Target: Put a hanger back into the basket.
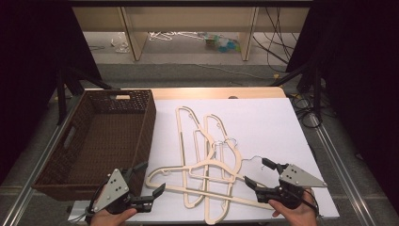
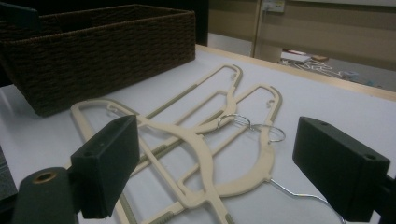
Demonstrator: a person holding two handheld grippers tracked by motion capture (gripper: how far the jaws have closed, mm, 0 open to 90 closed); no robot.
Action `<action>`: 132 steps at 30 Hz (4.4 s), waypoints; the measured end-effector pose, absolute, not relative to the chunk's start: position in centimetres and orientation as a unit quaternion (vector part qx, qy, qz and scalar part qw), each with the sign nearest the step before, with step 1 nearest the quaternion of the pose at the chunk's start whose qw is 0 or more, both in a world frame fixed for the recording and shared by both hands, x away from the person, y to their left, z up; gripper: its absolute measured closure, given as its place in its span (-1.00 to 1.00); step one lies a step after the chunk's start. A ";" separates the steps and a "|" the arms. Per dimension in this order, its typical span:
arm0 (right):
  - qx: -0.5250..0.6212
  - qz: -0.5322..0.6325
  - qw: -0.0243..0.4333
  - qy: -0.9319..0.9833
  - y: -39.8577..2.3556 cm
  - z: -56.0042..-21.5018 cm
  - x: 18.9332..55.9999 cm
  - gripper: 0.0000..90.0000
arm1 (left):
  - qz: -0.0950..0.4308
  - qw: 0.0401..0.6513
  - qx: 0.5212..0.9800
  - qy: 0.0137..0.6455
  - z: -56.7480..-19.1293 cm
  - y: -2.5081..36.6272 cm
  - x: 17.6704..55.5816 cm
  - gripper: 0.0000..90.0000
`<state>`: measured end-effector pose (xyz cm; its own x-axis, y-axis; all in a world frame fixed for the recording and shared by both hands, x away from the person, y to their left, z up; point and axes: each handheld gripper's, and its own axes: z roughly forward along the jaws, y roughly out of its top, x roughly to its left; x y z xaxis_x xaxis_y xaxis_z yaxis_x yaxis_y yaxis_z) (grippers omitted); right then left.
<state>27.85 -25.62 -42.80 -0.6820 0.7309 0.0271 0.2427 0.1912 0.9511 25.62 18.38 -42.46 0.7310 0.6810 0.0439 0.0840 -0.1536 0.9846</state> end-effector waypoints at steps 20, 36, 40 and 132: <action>0.320 0.533 0.204 0.756 -25.6 -43.3 28.9 -0.63 | 0.247 0.592 0.720 0.266 -42.5 18.2 25.5 -0.65; 0.325 0.440 0.144 0.824 -26.2 -43.3 31.2 -0.23 | 0.246 0.590 0.722 0.265 -42.5 18.1 25.5 -0.64; 0.313 0.390 0.118 0.858 -25.4 -43.6 32.5 -0.12 | 0.245 0.590 0.722 0.265 -42.6 18.0 25.5 -0.65; 0.090 0.182 0.125 0.971 -21.9 -40.2 34.2 0.77 | 0.051 0.416 0.891 0.175 -43.9 4.3 37.8 0.59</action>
